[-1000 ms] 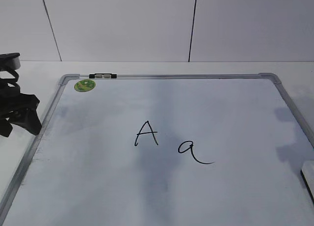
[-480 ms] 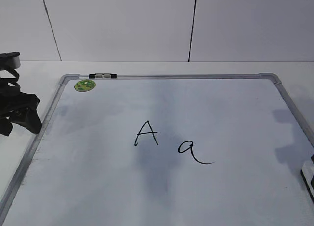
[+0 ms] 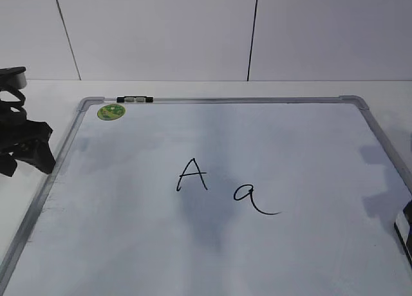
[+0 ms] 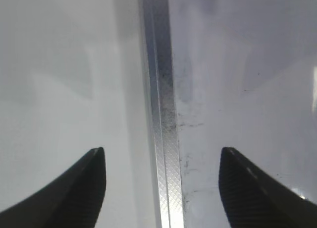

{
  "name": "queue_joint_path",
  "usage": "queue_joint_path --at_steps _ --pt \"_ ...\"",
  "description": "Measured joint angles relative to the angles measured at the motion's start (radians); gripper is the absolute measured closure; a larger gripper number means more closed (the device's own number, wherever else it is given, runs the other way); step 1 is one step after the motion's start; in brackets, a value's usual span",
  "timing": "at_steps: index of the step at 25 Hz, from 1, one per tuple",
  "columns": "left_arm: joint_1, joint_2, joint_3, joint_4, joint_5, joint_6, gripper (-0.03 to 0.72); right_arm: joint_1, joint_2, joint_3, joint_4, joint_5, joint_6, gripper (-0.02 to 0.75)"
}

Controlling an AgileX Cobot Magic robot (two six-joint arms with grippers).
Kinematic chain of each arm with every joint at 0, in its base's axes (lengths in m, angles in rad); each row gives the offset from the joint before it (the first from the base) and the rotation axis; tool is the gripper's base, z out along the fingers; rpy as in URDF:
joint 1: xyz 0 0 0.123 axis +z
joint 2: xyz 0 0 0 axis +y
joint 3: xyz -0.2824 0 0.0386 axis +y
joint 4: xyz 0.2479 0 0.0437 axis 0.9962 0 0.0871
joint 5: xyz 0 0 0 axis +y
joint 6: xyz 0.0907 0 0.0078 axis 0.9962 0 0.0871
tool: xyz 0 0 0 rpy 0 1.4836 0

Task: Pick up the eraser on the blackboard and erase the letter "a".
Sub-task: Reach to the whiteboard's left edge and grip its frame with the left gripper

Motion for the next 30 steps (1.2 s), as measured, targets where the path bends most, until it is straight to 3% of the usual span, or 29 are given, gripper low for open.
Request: queue_joint_path --at_steps 14,30 --pt "0.000 0.000 0.000 0.000 -0.004 0.000 0.157 0.000 0.085 0.000 0.009 -0.047 0.006 0.107" --pt "0.000 0.000 0.000 0.000 -0.002 0.002 0.157 0.000 0.085 0.000 0.009 -0.047 0.019 0.184"
